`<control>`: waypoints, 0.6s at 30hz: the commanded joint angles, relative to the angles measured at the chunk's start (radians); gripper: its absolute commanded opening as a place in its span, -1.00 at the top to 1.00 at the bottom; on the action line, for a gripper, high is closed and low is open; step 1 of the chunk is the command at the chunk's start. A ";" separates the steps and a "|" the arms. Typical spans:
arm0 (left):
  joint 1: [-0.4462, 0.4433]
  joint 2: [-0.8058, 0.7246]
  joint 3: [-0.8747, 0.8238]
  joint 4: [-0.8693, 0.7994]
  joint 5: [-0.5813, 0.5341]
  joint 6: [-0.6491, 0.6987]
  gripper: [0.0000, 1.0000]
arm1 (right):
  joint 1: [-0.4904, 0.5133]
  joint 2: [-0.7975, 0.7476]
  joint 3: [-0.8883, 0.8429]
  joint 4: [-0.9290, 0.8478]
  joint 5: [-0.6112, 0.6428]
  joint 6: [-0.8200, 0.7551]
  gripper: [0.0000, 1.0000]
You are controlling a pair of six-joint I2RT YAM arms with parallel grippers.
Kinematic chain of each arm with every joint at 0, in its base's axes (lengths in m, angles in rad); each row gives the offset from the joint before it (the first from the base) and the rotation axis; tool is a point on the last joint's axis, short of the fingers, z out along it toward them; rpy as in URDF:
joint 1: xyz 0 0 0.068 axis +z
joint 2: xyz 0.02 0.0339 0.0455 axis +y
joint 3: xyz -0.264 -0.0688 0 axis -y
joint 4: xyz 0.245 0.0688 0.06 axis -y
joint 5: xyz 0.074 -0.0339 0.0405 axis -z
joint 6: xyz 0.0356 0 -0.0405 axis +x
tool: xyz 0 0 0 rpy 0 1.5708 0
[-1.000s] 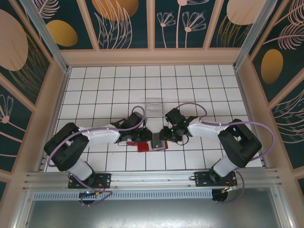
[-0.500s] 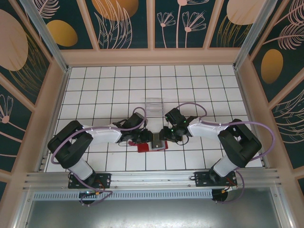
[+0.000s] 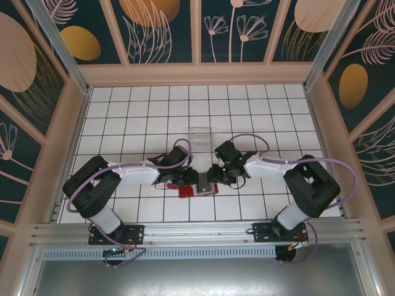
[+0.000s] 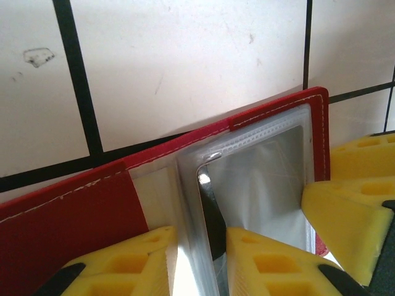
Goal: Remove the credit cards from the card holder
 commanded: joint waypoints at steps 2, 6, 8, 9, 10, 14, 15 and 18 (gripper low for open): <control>0.001 0.011 0.002 -0.080 -0.048 0.026 0.54 | 0.011 0.008 -0.052 -0.043 0.029 0.015 0.24; 0.001 -0.015 -0.005 -0.069 -0.054 0.022 0.60 | 0.011 0.002 -0.064 -0.025 0.027 0.023 0.26; 0.001 -0.022 -0.020 -0.035 -0.040 0.011 0.61 | 0.010 0.003 -0.065 -0.025 0.029 0.022 0.26; 0.001 -0.022 -0.025 -0.022 -0.032 0.006 0.62 | 0.009 0.002 -0.067 -0.023 0.030 0.022 0.26; 0.001 -0.020 -0.028 -0.016 -0.030 0.004 0.63 | 0.009 0.000 -0.070 -0.022 0.031 0.023 0.27; 0.001 -0.039 -0.048 0.014 -0.027 -0.005 0.67 | 0.010 -0.005 -0.079 -0.018 0.030 0.030 0.29; 0.002 -0.047 -0.058 0.026 -0.023 -0.013 0.68 | 0.010 -0.007 -0.082 -0.019 0.030 0.031 0.29; 0.001 -0.059 -0.069 0.046 -0.015 -0.018 0.69 | 0.009 -0.016 -0.085 -0.022 0.037 0.030 0.30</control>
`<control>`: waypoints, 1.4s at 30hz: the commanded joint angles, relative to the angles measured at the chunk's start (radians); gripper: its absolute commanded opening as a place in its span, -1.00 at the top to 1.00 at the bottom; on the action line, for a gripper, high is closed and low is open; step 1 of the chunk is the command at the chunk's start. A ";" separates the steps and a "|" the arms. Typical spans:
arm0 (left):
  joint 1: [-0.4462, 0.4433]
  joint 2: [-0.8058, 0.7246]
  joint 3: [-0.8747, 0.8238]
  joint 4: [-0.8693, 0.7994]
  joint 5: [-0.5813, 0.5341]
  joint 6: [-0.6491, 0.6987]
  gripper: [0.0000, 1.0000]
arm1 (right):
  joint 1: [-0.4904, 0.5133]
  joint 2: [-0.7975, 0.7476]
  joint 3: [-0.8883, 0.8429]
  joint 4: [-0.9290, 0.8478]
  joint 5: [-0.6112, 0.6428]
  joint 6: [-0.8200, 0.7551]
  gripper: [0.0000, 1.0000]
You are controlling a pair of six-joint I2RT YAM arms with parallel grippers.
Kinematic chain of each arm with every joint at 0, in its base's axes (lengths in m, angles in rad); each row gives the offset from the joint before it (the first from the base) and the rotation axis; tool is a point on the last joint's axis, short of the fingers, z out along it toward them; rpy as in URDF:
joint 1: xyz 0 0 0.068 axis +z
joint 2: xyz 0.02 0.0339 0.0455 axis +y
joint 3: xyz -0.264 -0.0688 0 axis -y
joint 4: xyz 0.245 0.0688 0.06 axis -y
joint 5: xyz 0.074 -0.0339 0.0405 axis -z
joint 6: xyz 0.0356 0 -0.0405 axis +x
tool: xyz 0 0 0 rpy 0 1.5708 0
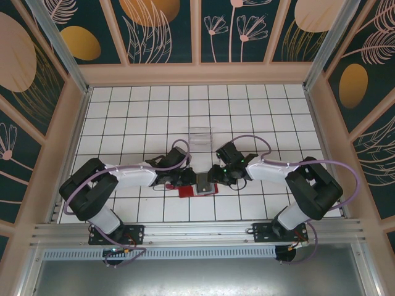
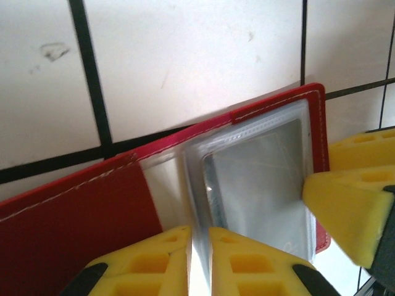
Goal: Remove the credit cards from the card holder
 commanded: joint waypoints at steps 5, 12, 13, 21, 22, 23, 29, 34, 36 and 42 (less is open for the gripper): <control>0.002 -0.040 -0.037 0.045 -0.011 -0.024 0.69 | 0.008 0.006 -0.049 -0.076 0.036 0.015 0.30; 0.006 -0.057 -0.088 0.152 0.031 -0.060 0.66 | 0.006 -0.003 -0.047 -0.085 0.038 0.015 0.31; 0.008 -0.057 -0.097 0.172 0.045 -0.067 0.65 | 0.007 -0.002 -0.047 -0.086 0.038 0.015 0.31; 0.017 -0.077 -0.131 0.220 0.070 -0.095 0.63 | 0.008 -0.004 -0.052 -0.085 0.039 0.020 0.31; 0.020 -0.088 -0.133 0.210 0.067 -0.097 0.63 | 0.007 -0.004 -0.059 -0.080 0.036 0.024 0.31; 0.021 -0.100 -0.133 0.200 0.060 -0.096 0.63 | 0.008 -0.003 -0.061 -0.078 0.032 0.025 0.31; 0.029 -0.132 -0.140 0.194 0.056 -0.096 0.61 | 0.009 -0.003 -0.074 -0.070 0.030 0.032 0.31; 0.029 -0.058 -0.137 0.238 0.104 -0.102 0.57 | 0.008 0.001 -0.077 -0.066 0.024 0.033 0.31; 0.030 -0.042 -0.133 0.249 0.117 -0.103 0.54 | 0.008 0.003 -0.076 -0.070 0.025 0.033 0.31; 0.029 0.000 -0.122 0.243 0.133 -0.095 0.47 | 0.008 0.008 -0.080 -0.067 0.021 0.033 0.28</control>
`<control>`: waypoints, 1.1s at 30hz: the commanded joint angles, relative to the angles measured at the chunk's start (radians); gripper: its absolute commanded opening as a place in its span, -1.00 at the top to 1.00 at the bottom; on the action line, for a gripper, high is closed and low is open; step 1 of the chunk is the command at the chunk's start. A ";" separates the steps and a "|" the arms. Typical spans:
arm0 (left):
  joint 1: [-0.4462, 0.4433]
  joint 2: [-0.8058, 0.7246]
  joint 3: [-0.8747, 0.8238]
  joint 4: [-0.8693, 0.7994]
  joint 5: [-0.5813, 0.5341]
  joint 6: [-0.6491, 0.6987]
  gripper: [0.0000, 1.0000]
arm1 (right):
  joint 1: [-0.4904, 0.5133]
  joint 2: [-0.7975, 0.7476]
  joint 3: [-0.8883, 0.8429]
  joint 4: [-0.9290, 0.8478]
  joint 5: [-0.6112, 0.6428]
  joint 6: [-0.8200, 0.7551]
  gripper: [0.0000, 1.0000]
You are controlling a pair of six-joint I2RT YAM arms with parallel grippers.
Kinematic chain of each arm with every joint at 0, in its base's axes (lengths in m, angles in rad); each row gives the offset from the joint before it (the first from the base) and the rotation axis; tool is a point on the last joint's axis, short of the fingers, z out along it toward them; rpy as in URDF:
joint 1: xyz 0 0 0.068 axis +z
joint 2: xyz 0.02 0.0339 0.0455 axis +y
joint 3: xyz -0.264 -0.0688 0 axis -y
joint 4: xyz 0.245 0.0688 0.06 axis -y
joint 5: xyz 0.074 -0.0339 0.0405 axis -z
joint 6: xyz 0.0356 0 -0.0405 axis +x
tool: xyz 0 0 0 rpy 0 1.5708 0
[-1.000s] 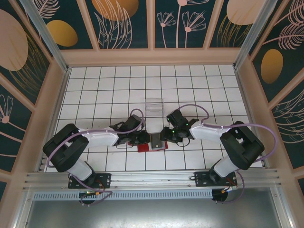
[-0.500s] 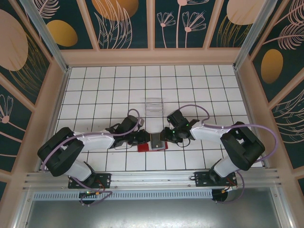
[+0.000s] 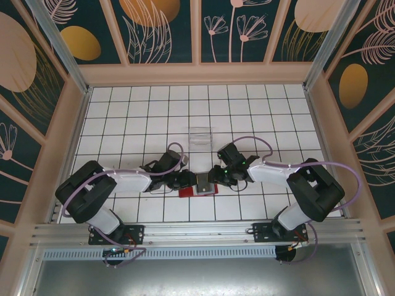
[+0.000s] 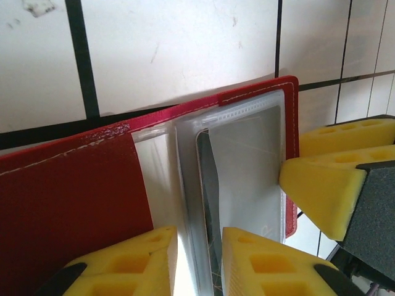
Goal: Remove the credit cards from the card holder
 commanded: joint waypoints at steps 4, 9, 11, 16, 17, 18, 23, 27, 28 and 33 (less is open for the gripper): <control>0.004 0.045 0.046 -0.101 -0.019 0.043 0.42 | 0.008 0.022 -0.051 -0.099 0.023 0.011 0.28; 0.000 0.055 0.100 -0.228 -0.087 0.100 0.37 | 0.009 0.022 -0.051 -0.100 0.019 0.011 0.23; -0.003 0.062 0.116 -0.278 -0.120 0.114 0.37 | 0.009 0.011 -0.050 -0.107 0.026 0.012 0.20; -0.024 0.091 0.160 -0.362 -0.174 0.139 0.43 | 0.006 -0.053 -0.034 -0.155 0.069 0.018 0.10; -0.025 0.091 0.165 -0.365 -0.174 0.138 0.45 | 0.002 -0.069 -0.034 -0.159 0.074 0.018 0.09; -0.026 0.087 0.169 -0.363 -0.173 0.136 0.45 | -0.003 -0.078 -0.036 -0.159 0.076 0.020 0.09; -0.026 0.035 0.172 -0.339 -0.166 0.116 0.38 | -0.012 -0.061 -0.056 -0.128 0.058 0.018 0.10; -0.026 -0.007 0.184 -0.342 -0.167 0.107 0.34 | -0.012 -0.024 -0.050 -0.116 0.049 0.003 0.10; -0.025 -0.014 0.184 -0.344 -0.169 0.105 0.34 | -0.012 -0.017 -0.047 -0.112 0.044 0.000 0.10; -0.026 -0.024 0.189 -0.379 -0.202 0.112 0.46 | -0.010 0.008 -0.056 -0.099 0.039 -0.003 0.13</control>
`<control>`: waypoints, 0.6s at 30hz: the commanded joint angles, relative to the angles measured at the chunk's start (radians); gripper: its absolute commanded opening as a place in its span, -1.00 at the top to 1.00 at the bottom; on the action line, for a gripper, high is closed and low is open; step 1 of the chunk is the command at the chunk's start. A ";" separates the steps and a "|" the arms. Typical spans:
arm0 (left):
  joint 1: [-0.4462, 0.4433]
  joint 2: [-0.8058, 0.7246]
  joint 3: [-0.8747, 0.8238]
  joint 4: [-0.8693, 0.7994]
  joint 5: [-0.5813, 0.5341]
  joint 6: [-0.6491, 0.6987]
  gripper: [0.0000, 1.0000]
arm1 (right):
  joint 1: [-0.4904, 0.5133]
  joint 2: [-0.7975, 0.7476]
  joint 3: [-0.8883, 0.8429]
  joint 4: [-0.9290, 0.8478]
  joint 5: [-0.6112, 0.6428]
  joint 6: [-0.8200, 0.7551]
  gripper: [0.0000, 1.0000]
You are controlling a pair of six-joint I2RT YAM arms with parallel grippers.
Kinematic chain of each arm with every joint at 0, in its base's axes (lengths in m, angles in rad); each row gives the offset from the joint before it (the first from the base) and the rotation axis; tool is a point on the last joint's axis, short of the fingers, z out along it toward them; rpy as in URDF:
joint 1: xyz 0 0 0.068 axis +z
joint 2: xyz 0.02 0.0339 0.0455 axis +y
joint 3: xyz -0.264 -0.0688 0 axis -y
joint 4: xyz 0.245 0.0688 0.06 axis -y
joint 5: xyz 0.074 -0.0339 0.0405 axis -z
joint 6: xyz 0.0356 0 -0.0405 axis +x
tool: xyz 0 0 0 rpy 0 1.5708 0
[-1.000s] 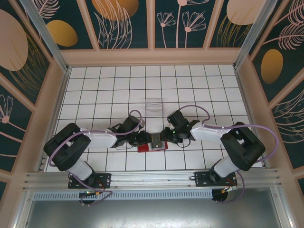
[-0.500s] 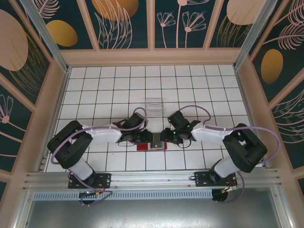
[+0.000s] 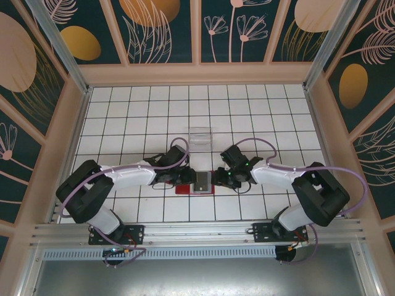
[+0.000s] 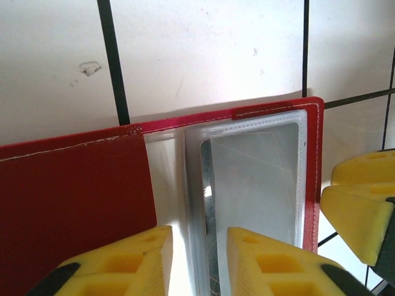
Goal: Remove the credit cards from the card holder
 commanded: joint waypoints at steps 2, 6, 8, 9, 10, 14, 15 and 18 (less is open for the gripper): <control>0.003 -0.005 0.015 -0.046 -0.025 0.007 0.47 | 0.001 0.058 -0.031 -0.025 0.008 -0.007 0.14; 0.002 0.017 0.008 -0.019 -0.006 0.004 0.47 | -0.001 0.059 -0.028 -0.030 0.007 -0.009 0.15; 0.002 0.024 0.007 -0.006 0.004 0.005 0.45 | 0.000 0.063 -0.024 -0.033 0.005 -0.012 0.15; 0.001 0.029 0.008 -0.002 0.008 0.006 0.45 | 0.000 0.067 -0.020 -0.036 0.005 -0.014 0.14; 0.001 0.033 0.010 0.000 0.011 0.006 0.45 | 0.000 0.067 -0.018 -0.036 0.005 -0.014 0.14; 0.002 0.055 0.013 0.007 0.023 0.009 0.43 | -0.001 0.074 -0.008 -0.041 0.005 -0.018 0.14; 0.002 0.058 0.011 0.010 0.025 0.009 0.43 | 0.000 0.076 -0.008 -0.043 0.005 -0.018 0.15; 0.002 0.069 0.013 0.016 0.033 0.012 0.43 | 0.000 0.082 -0.006 -0.041 0.004 -0.018 0.15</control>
